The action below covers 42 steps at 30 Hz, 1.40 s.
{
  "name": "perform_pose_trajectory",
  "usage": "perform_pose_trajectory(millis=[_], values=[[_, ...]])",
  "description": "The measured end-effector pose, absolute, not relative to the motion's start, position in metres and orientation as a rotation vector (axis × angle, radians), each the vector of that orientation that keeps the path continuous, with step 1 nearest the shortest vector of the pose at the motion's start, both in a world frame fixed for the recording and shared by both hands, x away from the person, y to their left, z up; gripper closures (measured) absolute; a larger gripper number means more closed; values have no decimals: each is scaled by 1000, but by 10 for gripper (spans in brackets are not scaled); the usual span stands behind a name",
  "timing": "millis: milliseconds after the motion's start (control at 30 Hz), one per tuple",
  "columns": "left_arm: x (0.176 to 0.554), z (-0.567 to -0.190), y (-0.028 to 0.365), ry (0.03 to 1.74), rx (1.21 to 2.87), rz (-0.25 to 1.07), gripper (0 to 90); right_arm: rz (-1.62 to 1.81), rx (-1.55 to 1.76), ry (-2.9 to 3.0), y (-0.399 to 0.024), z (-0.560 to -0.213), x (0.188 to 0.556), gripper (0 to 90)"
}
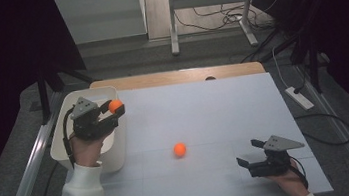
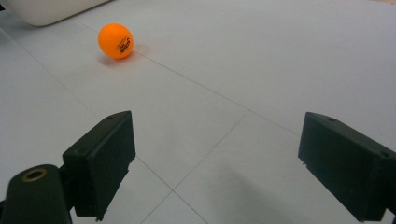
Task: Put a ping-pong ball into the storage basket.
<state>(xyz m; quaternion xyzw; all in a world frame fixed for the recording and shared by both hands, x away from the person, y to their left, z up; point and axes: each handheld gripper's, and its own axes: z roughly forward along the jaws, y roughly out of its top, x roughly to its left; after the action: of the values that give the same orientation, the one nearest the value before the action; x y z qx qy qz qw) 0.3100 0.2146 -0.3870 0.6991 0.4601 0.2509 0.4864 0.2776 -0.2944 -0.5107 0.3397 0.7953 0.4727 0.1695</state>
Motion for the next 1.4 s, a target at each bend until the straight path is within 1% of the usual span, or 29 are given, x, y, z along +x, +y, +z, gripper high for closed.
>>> perform_pose_trajectory(millis=[767, 1167, 1400], values=[[310, -389, 240, 1196, 1672, 643, 504, 1338, 968, 2258, -295, -510, 277, 109], [312, -393, 243, 1225, 1705, 646, 504, 1335, 966, 2259, -294, -510, 277, 109], [317, -397, 243, 1257, 1752, 647, 503, 1336, 965, 2259, -294, -510, 277, 109]])
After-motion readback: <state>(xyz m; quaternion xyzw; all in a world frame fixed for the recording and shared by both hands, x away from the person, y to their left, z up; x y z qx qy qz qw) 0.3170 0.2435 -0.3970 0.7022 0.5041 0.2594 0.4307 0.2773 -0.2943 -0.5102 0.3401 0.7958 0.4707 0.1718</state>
